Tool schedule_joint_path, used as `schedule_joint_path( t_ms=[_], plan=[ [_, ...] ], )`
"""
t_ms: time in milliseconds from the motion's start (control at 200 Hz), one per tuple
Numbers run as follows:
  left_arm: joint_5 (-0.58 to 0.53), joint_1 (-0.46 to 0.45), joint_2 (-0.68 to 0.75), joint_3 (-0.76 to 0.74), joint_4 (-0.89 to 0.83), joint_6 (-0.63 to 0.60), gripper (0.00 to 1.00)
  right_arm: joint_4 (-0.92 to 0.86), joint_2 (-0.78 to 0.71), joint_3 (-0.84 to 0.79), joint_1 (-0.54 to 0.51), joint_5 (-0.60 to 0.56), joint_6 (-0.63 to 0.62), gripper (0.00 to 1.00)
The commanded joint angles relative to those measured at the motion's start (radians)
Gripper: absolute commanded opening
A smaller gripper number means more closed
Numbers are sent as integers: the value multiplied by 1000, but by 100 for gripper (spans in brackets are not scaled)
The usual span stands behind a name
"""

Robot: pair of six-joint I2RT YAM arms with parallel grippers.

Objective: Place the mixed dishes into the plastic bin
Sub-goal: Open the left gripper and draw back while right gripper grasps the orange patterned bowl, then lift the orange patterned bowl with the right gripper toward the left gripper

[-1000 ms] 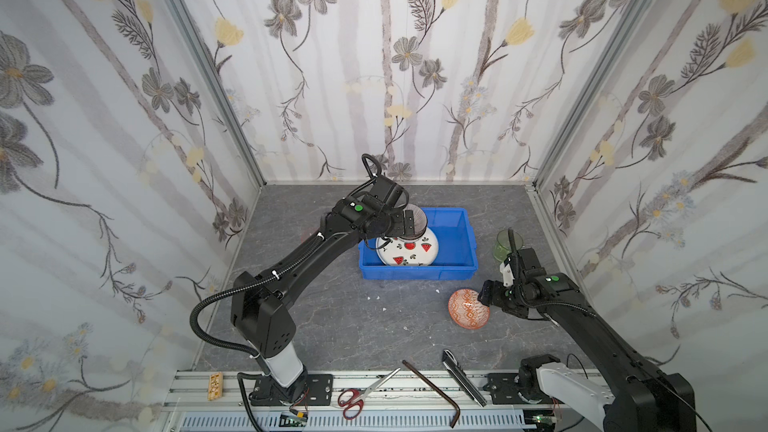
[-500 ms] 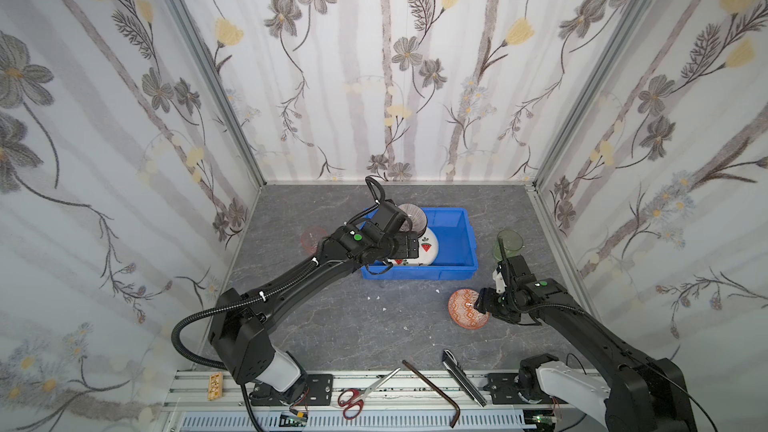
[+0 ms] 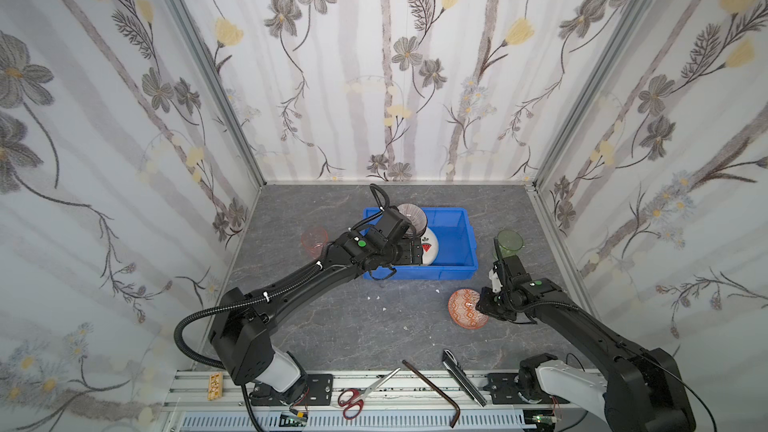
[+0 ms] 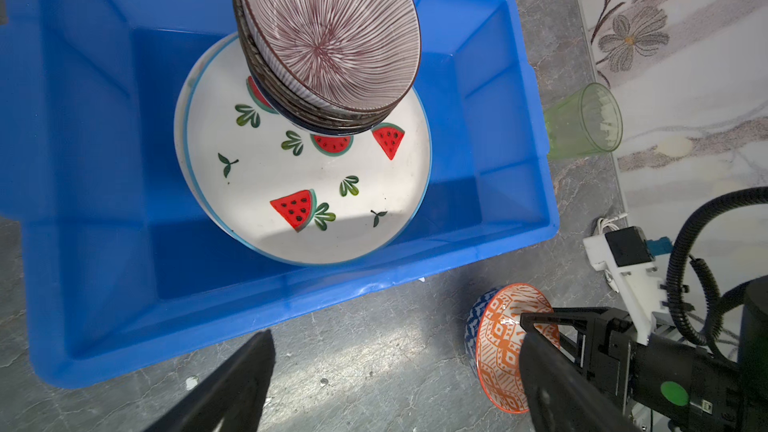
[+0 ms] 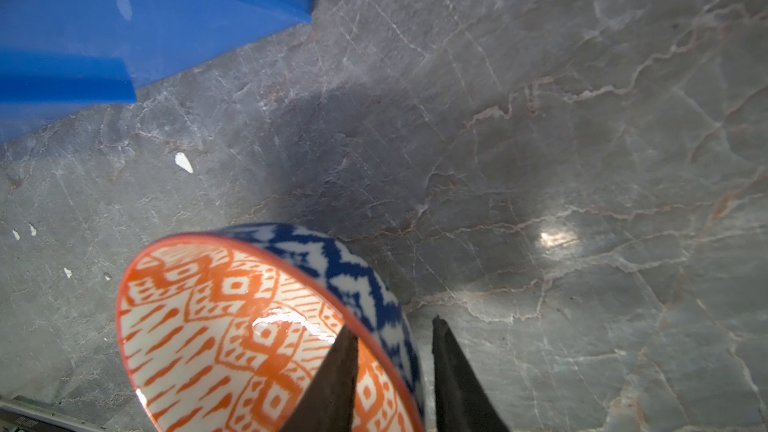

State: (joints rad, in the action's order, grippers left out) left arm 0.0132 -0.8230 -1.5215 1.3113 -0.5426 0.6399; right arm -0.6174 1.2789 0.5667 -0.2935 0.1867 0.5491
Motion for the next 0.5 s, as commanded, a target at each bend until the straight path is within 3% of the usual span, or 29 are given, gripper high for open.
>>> schedule_joint_path(
  t_ms=[0, 220, 495],
  plan=[
    [-1, -4, -9, 10, 27, 8, 94, 41, 7, 1, -6, -14, 8, 30],
    [-9, -24, -38, 32, 26, 3, 96, 44, 17, 10, -12, -23, 7, 25],
    [4, -41, -75, 60, 27, -2, 96, 39, 30, 19, -28, -23, -4, 12]
  ],
)
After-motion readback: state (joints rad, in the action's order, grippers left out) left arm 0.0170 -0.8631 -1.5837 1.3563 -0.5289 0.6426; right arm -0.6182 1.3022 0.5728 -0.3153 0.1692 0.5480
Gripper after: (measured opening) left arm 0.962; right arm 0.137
